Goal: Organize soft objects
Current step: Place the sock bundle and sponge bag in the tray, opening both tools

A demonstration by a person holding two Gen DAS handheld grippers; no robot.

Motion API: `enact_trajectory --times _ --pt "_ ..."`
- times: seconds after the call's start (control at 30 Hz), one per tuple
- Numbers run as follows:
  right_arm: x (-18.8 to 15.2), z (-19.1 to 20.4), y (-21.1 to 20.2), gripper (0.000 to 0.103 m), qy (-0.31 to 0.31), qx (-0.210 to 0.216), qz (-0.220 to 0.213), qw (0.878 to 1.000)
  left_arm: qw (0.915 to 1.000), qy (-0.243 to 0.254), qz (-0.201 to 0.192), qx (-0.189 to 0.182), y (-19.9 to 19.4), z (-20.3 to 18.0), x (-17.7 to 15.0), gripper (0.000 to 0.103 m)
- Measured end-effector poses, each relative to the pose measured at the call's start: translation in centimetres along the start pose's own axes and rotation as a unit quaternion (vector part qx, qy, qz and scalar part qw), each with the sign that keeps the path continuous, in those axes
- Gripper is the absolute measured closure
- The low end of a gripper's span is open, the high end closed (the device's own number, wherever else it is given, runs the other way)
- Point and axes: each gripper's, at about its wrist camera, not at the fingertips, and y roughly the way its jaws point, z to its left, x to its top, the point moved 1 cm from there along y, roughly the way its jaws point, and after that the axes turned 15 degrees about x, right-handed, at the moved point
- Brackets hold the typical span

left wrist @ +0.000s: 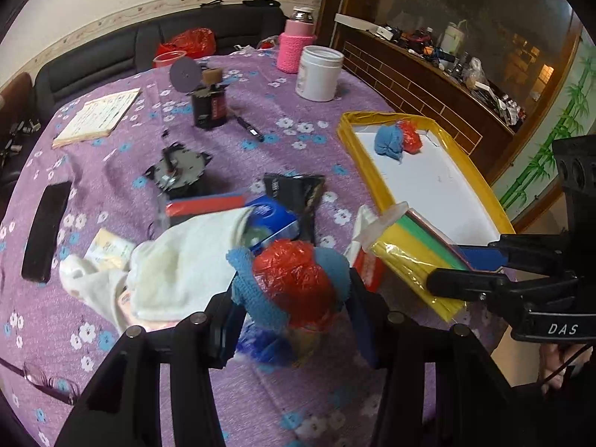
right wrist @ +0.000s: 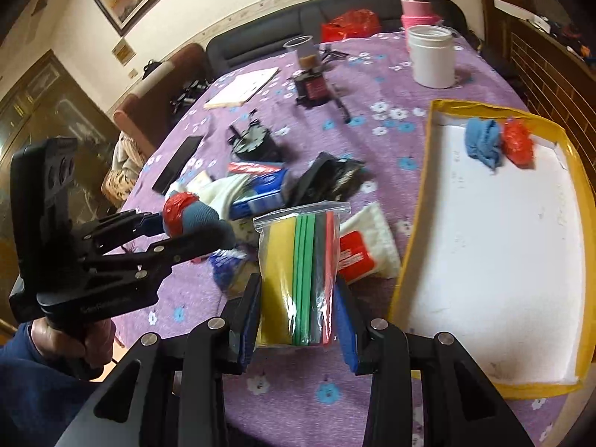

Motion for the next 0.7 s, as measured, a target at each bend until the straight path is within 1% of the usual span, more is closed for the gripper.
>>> enact_trajectory --times 0.17,0.33,0.57,0.7 --pt "-0.1 -2.0 -1.7 0.063 0.022 -0.004 -0.014 1.000 0.9997 0.021 0.001 -0.009 0.4 -2.6 1.1 0.054" --pt "-0.5 -4.5 -3.8 0.063 0.049 -0.017 -0.032 0.998 0.9986 0.046 0.004 -0.026 1.1 -5.6 2.2 0.054" --pt "-1.3 -8.5 -7.0 0.063 0.089 -0.044 -0.052 0.994 0.9960 0.072 0.007 -0.053 3.0 -10.3 4.5 0.054" --pt "-1.1 -10.8 -8.7 0.063 0.100 -0.072 -0.061 0.991 0.9942 0.078 0.022 -0.071 5.1 -12.8 6.0 0.054"
